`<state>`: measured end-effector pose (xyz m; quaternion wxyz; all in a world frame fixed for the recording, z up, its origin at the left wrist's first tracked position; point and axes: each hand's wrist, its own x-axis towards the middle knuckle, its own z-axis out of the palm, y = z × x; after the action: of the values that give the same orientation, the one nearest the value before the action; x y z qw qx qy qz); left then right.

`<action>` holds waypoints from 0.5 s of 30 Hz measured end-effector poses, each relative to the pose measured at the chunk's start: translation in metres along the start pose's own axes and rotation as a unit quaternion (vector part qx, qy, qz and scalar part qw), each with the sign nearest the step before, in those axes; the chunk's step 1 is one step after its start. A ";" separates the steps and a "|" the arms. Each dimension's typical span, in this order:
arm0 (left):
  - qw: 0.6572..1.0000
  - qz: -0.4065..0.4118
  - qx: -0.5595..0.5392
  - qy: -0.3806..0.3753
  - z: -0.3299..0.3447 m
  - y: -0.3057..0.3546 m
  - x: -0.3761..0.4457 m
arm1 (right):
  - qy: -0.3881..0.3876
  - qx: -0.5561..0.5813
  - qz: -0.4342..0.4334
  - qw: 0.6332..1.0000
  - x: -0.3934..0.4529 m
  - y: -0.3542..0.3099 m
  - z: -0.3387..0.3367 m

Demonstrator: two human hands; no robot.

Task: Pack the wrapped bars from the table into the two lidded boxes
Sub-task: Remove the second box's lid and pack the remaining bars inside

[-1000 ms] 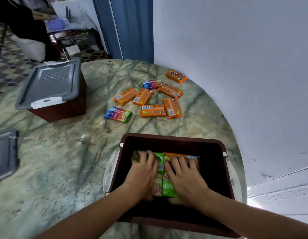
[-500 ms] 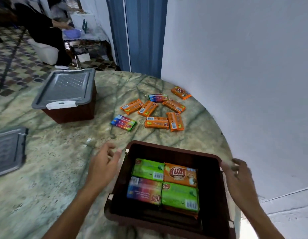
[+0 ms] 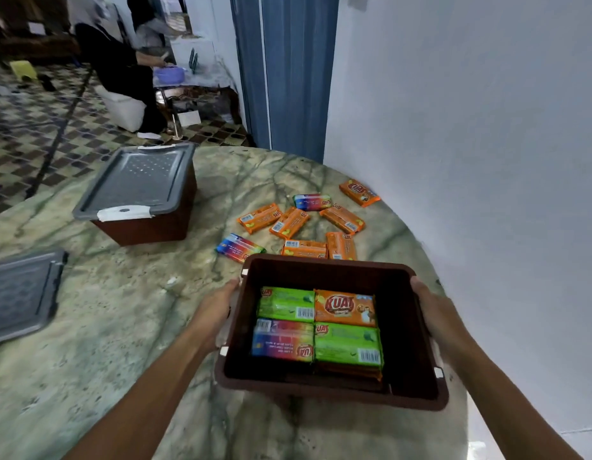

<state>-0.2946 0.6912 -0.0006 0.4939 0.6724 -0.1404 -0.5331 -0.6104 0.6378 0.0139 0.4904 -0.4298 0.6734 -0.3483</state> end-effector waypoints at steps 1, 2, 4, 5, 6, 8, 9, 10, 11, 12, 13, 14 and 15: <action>1.000 -0.006 -0.004 -0.002 0.008 -0.001 0.007 | -0.006 -0.003 0.005 1.000 0.012 -0.002 -0.003; 1.000 -0.010 -0.011 -0.019 0.014 -0.002 0.009 | -0.015 -0.009 0.007 1.000 0.020 -0.001 -0.005; 1.000 0.000 0.003 -0.030 0.023 -0.004 0.010 | -0.029 -0.024 0.024 0.999 0.034 0.005 -0.009; 0.999 0.020 0.046 -0.014 0.028 -0.002 0.011 | -0.031 -0.044 0.027 0.998 0.043 0.008 -0.012; 0.992 0.053 0.112 0.000 0.027 0.002 0.013 | -0.034 -0.095 0.010 0.995 0.048 0.010 -0.016; 0.949 0.151 0.274 0.044 0.027 0.021 0.021 | 0.008 -0.257 -0.075 0.963 0.059 -0.001 -0.025; 0.920 0.212 0.324 0.066 0.029 0.035 0.027 | 0.048 -0.306 -0.139 0.941 0.062 -0.014 -0.026; 0.893 0.272 0.351 0.078 0.036 0.050 0.033 | 0.069 -0.298 -0.188 0.933 0.068 -0.031 -0.021; 0.865 0.326 0.376 0.065 0.048 0.064 0.041 | 0.059 -0.269 -0.223 0.935 0.075 -0.050 -0.012; 0.830 0.369 0.416 0.034 0.068 0.075 0.053 | 0.020 -0.248 -0.241 0.938 0.089 -0.068 0.004; 0.795 0.391 0.464 -0.014 0.091 0.084 0.064 | -0.030 -0.257 -0.247 0.934 0.105 -0.083 0.026; 0.757 0.391 0.520 -0.063 0.116 0.090 0.078 | -0.082 -0.299 -0.251 0.917 0.122 -0.093 0.049; 0.710 0.378 0.585 -0.102 0.141 0.092 0.092 | -0.128 -0.349 -0.249 0.894 0.137 -0.100 0.072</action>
<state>-0.3480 0.5096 0.0288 0.1448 0.6586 -0.7165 -0.1785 -0.5379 0.4694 0.0332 0.2881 -0.7682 0.5535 -0.1435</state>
